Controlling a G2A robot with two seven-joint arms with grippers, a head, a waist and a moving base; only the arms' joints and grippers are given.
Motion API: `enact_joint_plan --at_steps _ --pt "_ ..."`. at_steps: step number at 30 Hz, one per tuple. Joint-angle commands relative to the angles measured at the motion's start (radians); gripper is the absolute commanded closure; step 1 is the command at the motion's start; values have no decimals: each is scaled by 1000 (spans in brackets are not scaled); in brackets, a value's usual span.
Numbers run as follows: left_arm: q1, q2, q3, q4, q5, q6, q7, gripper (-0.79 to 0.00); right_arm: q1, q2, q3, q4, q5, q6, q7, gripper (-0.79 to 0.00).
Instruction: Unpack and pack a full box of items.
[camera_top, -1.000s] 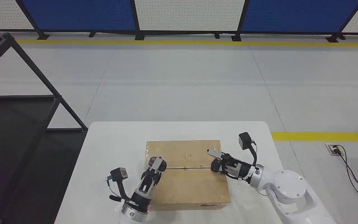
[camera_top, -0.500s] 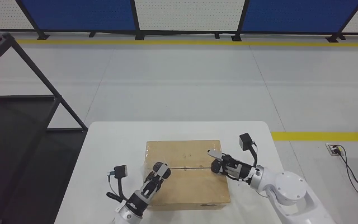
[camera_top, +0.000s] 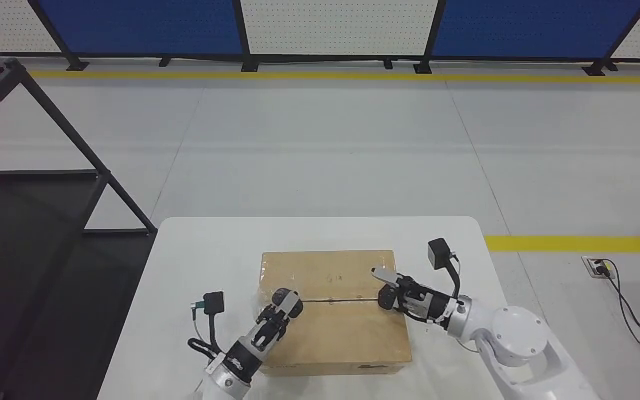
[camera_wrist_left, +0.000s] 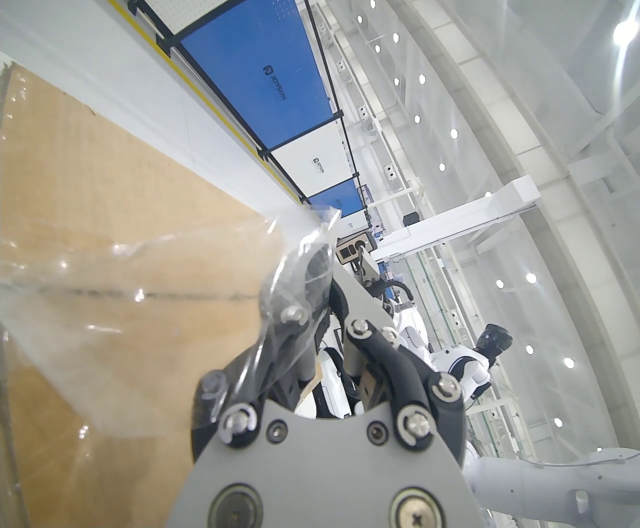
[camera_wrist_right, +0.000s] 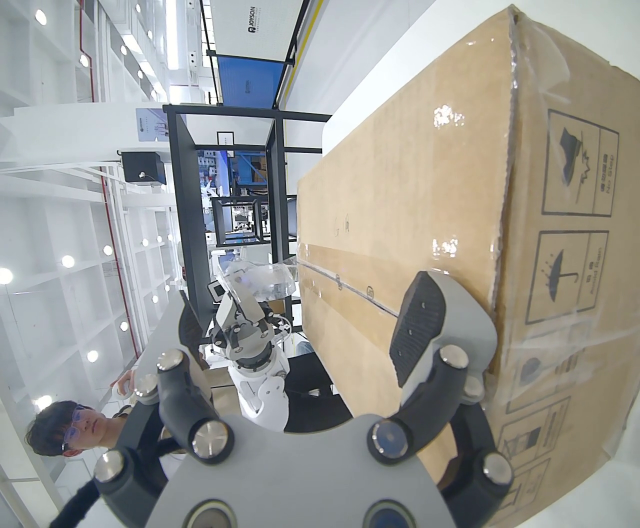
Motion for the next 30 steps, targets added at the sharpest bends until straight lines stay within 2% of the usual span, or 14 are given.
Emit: enact_joint_plan --at_steps 1,8,15,16,17,18,19,20,21,30 --pt "-7 5 -7 -10 17 14 -31 0 -3 0 1 1 0 1 -2 -785" --pt "-28 20 -33 -32 32 64 -149 0 -7 0 1 -4 1 5 -7 -785" --pt "-66 27 -31 -24 4 103 -193 0 2 -2 -11 -8 0 16 -16 -785" --pt "-72 28 -26 -23 7 106 -193 -28 2 -3 -13 -8 0 16 -17 -785" --pt "-77 28 -21 -21 9 110 -193 -200 3 -3 -14 -8 0 17 -18 -785" --pt "-82 29 -16 -21 14 112 -193 -323 4 -3 -15 -8 0 19 -18 -785" --pt "-86 29 -10 -21 20 113 -189 -480 4 -3 -15 -8 0 20 -18 -785" --pt "-90 30 -3 -21 27 112 -185 -696 5 -3 -16 -8 0 20 -19 -785" --pt "-94 30 5 -21 36 110 -180 -779 5 -3 -16 -9 -2 21 -20 -785" --pt "-111 29 62 -24 77 94 -102 -785 -9 -2 -9 -24 -3 27 -30 -785"
